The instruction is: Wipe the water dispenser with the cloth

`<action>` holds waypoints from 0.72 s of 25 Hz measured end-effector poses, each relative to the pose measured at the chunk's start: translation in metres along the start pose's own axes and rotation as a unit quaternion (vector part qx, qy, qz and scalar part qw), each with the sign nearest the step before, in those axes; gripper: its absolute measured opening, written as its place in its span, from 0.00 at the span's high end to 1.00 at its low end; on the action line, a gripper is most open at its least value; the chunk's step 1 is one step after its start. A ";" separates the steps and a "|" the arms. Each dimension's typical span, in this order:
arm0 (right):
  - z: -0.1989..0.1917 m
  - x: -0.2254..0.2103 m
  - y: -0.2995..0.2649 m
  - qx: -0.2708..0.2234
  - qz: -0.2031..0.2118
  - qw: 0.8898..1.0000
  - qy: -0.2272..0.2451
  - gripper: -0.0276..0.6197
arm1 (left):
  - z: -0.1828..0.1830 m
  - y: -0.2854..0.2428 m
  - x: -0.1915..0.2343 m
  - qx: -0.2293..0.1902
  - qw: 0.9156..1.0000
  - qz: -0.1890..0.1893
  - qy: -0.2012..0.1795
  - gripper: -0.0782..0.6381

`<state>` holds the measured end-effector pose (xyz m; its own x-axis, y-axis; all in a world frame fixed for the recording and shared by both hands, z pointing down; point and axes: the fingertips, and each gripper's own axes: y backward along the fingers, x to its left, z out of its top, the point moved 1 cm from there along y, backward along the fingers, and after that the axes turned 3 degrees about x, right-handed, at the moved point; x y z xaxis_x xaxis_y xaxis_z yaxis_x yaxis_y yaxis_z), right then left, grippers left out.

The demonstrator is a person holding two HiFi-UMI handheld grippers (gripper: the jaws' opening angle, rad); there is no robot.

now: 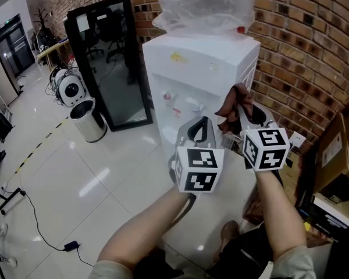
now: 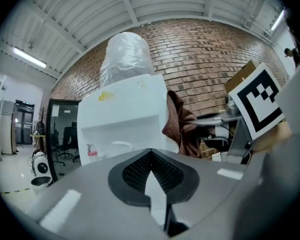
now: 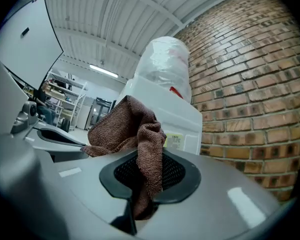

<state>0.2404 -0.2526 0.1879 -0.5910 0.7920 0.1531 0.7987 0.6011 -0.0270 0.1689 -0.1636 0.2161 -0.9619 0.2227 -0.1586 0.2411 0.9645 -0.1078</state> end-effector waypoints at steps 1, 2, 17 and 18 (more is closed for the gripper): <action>-0.012 0.003 0.000 0.009 0.001 1.000 -0.004 0.84 | -0.008 0.000 -0.001 0.001 1.000 -0.002 0.003 0.89; -0.024 0.005 0.000 0.019 0.003 1.000 -0.009 0.84 | -0.016 -0.001 -0.002 0.003 1.000 -0.004 0.007 0.89; -0.249 0.035 -0.009 0.215 -0.018 0.970 -0.111 0.84 | -0.175 -0.010 -0.018 0.062 0.997 -0.012 0.036 0.89; -0.261 0.036 -0.010 0.224 -0.022 0.968 -0.115 0.84 | -0.187 -0.011 -0.016 0.068 0.997 -0.010 0.035 0.89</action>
<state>0.2406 -0.2575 0.4513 -0.6738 0.7365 -0.0586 0.6734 0.5796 -0.4590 0.1578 -0.1509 0.4034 -0.9723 0.2171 -0.0867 0.2320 0.9419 -0.2429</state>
